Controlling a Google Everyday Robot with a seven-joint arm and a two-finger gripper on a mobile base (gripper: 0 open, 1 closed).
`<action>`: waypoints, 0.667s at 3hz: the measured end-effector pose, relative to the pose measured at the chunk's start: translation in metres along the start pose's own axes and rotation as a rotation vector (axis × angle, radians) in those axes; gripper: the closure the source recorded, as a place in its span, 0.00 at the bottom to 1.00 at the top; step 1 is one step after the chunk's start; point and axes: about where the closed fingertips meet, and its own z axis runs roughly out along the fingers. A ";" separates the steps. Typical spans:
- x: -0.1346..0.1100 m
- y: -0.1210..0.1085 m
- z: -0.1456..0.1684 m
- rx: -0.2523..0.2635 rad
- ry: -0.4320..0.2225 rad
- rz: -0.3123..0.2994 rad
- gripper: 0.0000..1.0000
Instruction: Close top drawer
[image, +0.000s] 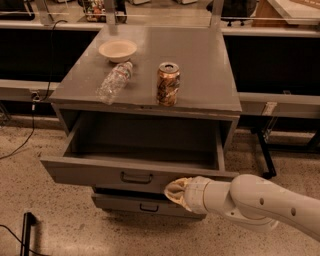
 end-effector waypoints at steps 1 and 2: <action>0.004 -0.039 0.017 0.041 -0.003 -0.007 1.00; 0.013 -0.080 0.034 0.074 0.007 0.005 1.00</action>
Offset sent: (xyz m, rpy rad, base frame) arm 0.1487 -0.0255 -0.0092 -0.0120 -0.0529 -0.1157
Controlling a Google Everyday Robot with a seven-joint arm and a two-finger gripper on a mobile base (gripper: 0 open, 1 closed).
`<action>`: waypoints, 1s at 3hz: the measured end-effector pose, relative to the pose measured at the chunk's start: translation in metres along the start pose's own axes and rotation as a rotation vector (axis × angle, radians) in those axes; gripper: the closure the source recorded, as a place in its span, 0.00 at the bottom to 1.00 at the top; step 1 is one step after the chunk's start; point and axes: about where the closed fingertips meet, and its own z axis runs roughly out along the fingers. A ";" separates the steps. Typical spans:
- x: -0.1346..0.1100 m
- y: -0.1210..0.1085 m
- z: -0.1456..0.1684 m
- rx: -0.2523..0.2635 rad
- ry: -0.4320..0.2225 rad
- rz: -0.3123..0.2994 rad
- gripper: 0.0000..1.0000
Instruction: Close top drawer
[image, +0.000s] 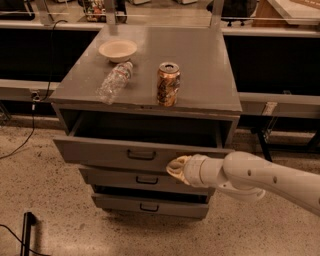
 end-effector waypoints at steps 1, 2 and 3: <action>0.012 -0.036 0.013 0.032 0.014 0.024 1.00; 0.020 -0.058 0.014 0.050 0.017 0.036 1.00; 0.014 -0.059 0.007 0.030 -0.052 0.032 1.00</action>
Offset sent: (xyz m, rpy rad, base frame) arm 0.0842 -0.0460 0.0027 0.0111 -0.0081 -0.0973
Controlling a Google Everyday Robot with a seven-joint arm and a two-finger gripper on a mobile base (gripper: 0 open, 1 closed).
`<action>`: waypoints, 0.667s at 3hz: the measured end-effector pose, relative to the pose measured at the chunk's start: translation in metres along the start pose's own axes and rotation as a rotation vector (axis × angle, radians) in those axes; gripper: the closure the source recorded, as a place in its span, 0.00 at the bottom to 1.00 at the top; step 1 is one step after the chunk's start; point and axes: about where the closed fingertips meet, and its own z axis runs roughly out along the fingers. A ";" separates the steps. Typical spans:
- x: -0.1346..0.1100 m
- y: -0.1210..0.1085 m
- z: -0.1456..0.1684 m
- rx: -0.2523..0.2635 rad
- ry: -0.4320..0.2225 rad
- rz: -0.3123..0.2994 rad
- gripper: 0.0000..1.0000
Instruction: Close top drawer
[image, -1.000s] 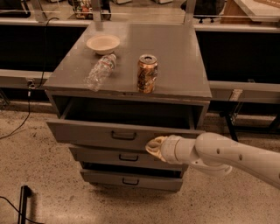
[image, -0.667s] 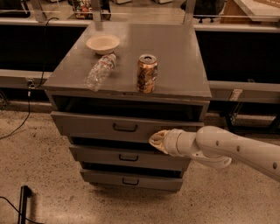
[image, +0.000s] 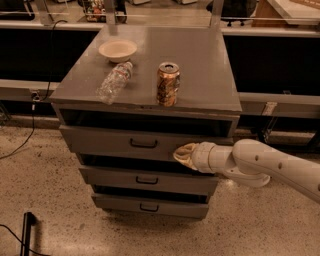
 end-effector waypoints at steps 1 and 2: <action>-0.029 0.043 -0.034 -0.068 -0.102 -0.015 1.00; -0.041 0.090 -0.054 -0.164 -0.149 0.038 1.00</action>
Offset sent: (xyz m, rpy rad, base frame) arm -0.1626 0.0353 0.0310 0.2101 0.1507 0.2270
